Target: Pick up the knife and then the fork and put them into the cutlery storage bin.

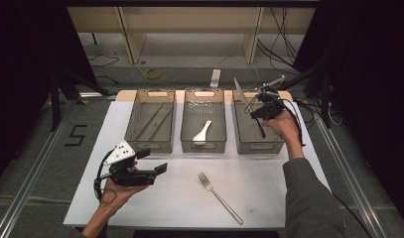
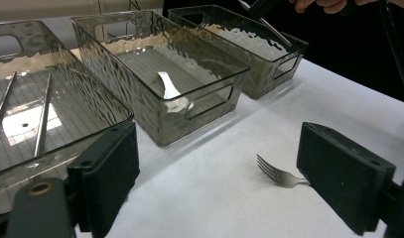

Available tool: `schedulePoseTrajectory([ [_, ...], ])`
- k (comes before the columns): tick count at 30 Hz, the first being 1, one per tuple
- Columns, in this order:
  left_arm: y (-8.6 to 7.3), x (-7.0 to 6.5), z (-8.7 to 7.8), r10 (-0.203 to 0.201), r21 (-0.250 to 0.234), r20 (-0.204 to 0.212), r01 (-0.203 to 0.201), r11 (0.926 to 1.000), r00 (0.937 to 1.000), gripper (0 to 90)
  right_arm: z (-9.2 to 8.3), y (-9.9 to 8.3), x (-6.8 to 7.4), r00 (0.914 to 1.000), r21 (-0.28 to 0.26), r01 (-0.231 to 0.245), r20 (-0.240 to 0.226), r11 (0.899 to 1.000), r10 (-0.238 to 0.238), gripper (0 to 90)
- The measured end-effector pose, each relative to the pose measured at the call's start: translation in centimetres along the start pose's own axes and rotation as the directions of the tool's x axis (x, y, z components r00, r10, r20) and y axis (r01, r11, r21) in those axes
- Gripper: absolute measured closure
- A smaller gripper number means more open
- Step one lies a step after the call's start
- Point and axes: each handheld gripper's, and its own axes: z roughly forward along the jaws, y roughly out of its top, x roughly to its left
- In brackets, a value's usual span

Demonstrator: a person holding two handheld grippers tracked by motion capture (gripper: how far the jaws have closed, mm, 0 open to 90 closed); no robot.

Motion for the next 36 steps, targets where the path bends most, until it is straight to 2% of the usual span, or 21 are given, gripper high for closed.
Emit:
schedulePoseTrajectory([
  [8, 0.0, 0.0, -0.1, -0.001, -0.005, -0.001, 0.001, 1.0000, 1.0000, 16.1, 1.3, -0.1, -0.3, 0.9991, 0.015, -0.041, 0.009, 0.999, 0.041, 80.7],
  [16, 0.0, -0.1, -0.1, 0.005, -0.006, -0.002, -0.005, 1.0000, 1.0000, 16.1, 1.9, -0.4, -0.3, 0.9989, 0.019, -0.044, 0.015, 0.999, 0.044, 80.7],
  [21, 0.0, 0.0, -0.1, 0.003, -0.006, -0.004, -0.003, 1.0000, 1.0000, 16.1, 2.4, -0.6, -0.4, 0.9979, 0.022, -0.063, 0.015, 0.998, 0.063, 80.7],
  [36, 0.0, 0.0, -0.1, 0.004, -0.007, 0.000, -0.004, 1.0000, 1.0000, 16.1, 3.6, -1.5, -1.1, 0.9919, 0.065, -0.127, 0.006, 0.990, 0.127, 80.4],
])
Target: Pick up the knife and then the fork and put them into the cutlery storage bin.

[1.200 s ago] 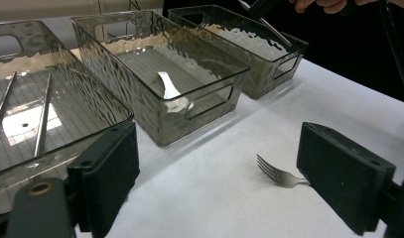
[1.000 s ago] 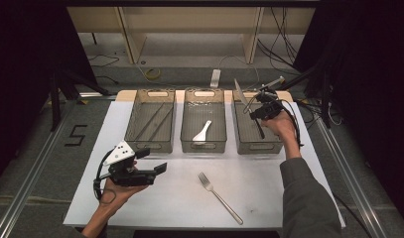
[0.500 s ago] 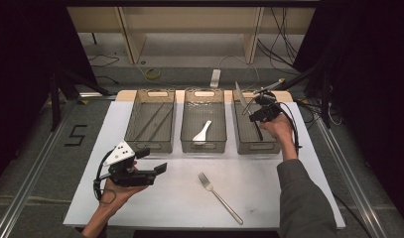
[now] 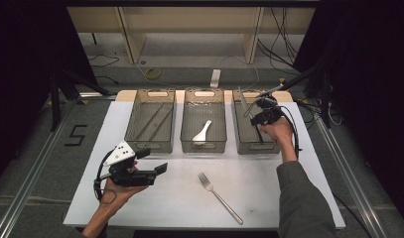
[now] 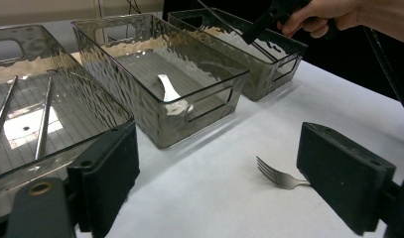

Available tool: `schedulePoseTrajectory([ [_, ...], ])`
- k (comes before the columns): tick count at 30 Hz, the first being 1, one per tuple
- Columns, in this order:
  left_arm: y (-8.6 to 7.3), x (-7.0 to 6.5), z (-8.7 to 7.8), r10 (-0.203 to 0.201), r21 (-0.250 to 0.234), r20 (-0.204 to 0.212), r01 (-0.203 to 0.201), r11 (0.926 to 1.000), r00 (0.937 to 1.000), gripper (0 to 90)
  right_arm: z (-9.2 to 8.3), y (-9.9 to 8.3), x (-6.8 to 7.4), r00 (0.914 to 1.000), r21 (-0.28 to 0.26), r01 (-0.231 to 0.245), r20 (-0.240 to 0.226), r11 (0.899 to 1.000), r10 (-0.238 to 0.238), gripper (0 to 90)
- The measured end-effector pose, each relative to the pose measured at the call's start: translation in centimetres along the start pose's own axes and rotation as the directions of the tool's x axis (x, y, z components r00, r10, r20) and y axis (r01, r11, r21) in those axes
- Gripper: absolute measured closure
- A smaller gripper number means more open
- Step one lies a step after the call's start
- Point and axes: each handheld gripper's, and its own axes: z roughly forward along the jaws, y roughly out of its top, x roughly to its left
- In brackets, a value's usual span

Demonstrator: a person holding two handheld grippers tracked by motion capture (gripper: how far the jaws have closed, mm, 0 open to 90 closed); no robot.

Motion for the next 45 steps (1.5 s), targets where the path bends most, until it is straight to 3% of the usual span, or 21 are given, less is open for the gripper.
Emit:
schedulePoseTrajectory([
  [4, 0.0, 0.0, 0.0, -0.001, 0.001, 0.000, 0.001, 1.0000, 1.0000, 16.1, 0.4, 0.0, 0.0, 0.9999, 0.017, -0.012, 0.012, 1.000, 0.012, 79.2],
  [6, 0.0, 0.0, 0.0, -0.004, 0.000, 0.004, 0.004, 1.0000, 1.0000, 16.1, 0.5, 0.0, 0.0, 0.9994, 0.019, -0.015, 0.032, 1.000, 0.014, 73.0],
  [8, 0.0, 0.1, 0.0, -0.005, 0.001, 0.007, 0.005, 1.0000, 1.0000, 16.1, 0.1, 0.2, 0.1, 0.9997, -0.001, -0.022, -0.002, 1.000, 0.022, 69.1],
  [12, 0.0, 0.1, -0.1, -0.008, 0.001, 0.006, 0.008, 1.0000, 1.0000, 16.1, -1.1, 0.4, 0.5, 0.9999, -0.046, -0.005, -0.015, 0.999, 0.004, 64.0],
  [17, 0.0, 0.0, 0.0, -0.009, 0.001, 0.010, 0.008, 1.0000, 0.9999, 16.0, -1.9, -0.1, 1.8, 0.9974, -0.058, 0.053, -0.046, 0.997, -0.055, 53.4],
  [20, 0.0, 0.1, 0.0, -0.010, 0.001, 0.009, 0.010, 1.0000, 0.9999, 16.0, -2.8, -0.7, 2.8, 0.9919, -0.099, 0.082, -0.088, 0.992, -0.091, 48.2],
  [25, 0.0, 0.1, 0.0, -0.006, 0.001, 0.007, 0.006, 1.0000, 1.0000, 16.1, -4.6, -2.3, 5.2, 0.9715, -0.145, 0.137, -0.173, 0.980, -0.162, 40.9],
  [30, 0.0, 0.1, 0.0, -0.008, 0.003, 0.005, 0.008, 1.0000, 1.0000, 16.0, -6.0, -4.7, 7.5, 0.9366, -0.196, 0.189, -0.259, 0.962, -0.236, 39.3],
  [35, 0.0, 0.1, 0.0, -0.008, 0.007, 0.004, 0.008, 0.9999, 1.0000, 16.0, -6.4, -7.2, 9.8, 0.9095, -0.208, 0.251, -0.283, 0.945, -0.304, 38.0],
  [45, 0.0, 0.1, 0.0, -0.010, 0.002, 0.007, 0.010, 0.9999, 0.9999, 16.0, -6.0, -10.2, 11.7, 0.8745, -0.215, 0.308, -0.319, 0.927, -0.365, 35.8],
])
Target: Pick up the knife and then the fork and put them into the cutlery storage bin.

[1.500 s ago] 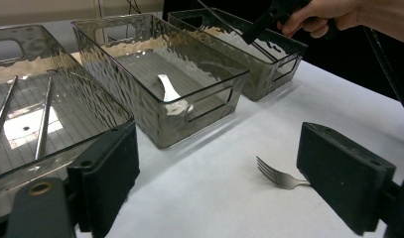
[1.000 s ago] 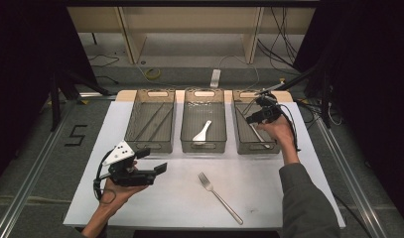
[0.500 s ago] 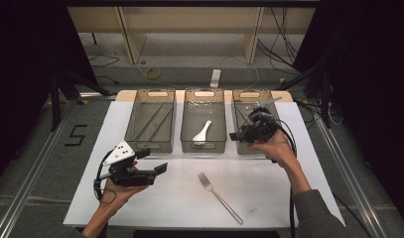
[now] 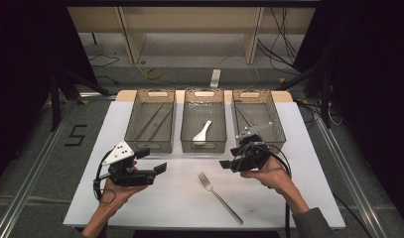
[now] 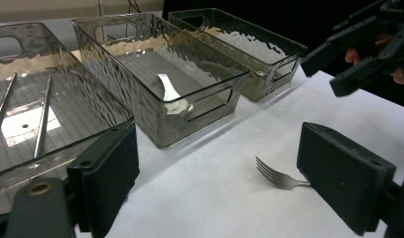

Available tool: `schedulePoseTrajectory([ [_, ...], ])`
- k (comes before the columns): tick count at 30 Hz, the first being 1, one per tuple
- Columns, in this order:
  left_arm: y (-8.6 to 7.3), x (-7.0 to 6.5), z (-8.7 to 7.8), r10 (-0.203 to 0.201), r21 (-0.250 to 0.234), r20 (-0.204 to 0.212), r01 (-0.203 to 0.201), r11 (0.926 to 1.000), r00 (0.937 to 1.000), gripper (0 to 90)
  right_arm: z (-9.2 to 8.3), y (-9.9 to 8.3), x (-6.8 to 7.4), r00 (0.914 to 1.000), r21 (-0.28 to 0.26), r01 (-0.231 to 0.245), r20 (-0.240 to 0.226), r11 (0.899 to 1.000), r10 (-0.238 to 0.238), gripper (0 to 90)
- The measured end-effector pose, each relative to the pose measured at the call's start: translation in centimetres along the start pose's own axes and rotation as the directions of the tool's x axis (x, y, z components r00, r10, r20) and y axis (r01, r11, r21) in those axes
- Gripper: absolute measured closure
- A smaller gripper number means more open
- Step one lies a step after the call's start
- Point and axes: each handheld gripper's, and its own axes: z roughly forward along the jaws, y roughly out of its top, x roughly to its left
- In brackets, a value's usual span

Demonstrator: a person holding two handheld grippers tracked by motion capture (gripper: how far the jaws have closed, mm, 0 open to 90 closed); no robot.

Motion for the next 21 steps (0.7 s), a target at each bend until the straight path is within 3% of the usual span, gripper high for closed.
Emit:
schedulePoseTrajectory([
  [6, 0.0, 0.0, 0.0, 0.000, 0.000, -0.003, 0.000, 1.0000, 1.0000, 15.9, 0.6, -1.1, 1.3, 0.9978, 0.013, 0.050, -0.044, 0.999, -0.050, 38.5],
  [21, 0.0, 0.0, -0.1, 0.007, 0.001, -0.002, -0.007, 1.0000, 1.0000, 15.9, 2.0, -3.3, 3.4, 0.9877, 0.092, 0.101, -0.128, 0.991, -0.089, 73.0],
])
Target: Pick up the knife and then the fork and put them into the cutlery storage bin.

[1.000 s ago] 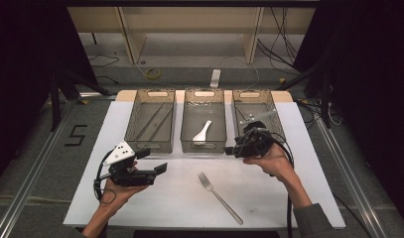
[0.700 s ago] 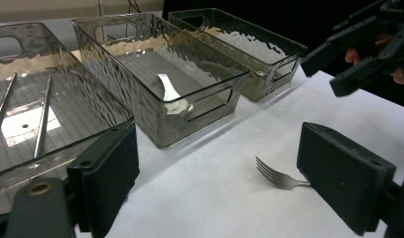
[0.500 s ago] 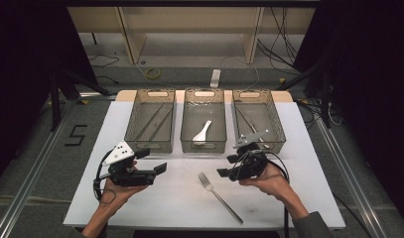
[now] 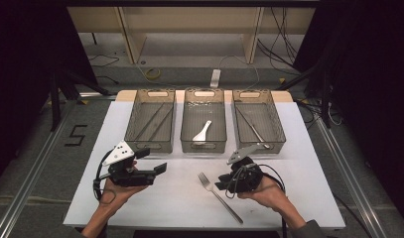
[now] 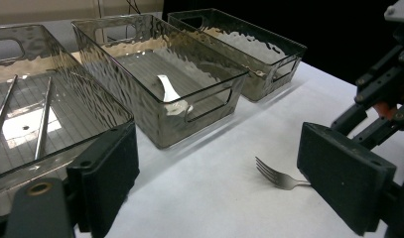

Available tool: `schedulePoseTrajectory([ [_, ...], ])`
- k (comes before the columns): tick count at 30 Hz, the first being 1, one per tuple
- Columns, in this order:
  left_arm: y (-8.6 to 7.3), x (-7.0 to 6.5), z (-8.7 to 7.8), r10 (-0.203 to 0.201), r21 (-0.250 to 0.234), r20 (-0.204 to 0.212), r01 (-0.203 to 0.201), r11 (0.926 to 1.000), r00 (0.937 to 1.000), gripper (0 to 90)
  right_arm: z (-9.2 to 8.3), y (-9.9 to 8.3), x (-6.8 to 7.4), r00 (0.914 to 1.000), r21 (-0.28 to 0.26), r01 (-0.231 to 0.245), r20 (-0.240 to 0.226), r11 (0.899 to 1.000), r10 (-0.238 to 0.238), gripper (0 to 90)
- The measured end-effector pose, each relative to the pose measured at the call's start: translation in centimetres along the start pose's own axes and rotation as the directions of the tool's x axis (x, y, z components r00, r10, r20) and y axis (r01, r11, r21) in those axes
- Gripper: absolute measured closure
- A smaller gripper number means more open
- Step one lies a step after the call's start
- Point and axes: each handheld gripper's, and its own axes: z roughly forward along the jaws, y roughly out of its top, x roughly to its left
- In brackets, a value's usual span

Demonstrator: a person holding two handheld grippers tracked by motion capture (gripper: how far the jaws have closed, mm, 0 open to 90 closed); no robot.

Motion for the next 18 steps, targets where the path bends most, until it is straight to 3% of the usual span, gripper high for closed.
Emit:
schedulePoseTrajectory([
  [8, 0.0, 0.0, 0.0, 0.001, 0.000, -0.001, -0.001, 1.0000, 1.0000, 15.9, 1.5, -1.6, 1.0, 0.9989, 0.104, 0.047, 0.002, 0.993, -0.047, 89.5],
  [12, 0.0, 0.0, 0.0, 0.001, 0.000, -0.002, -0.001, 1.0000, 1.0000, 15.9, 2.5, -2.2, 1.6, 0.9970, 0.148, 0.077, -0.009, 0.986, -0.076, 90.0],
  [18, 0.0, 0.0, 0.0, 0.001, 0.001, -0.001, -0.001, 1.0000, 1.0000, 15.9, 3.7, -2.8, 2.3, 0.9961, 0.206, 0.087, -0.035, 0.975, -0.081, 90.0],
])
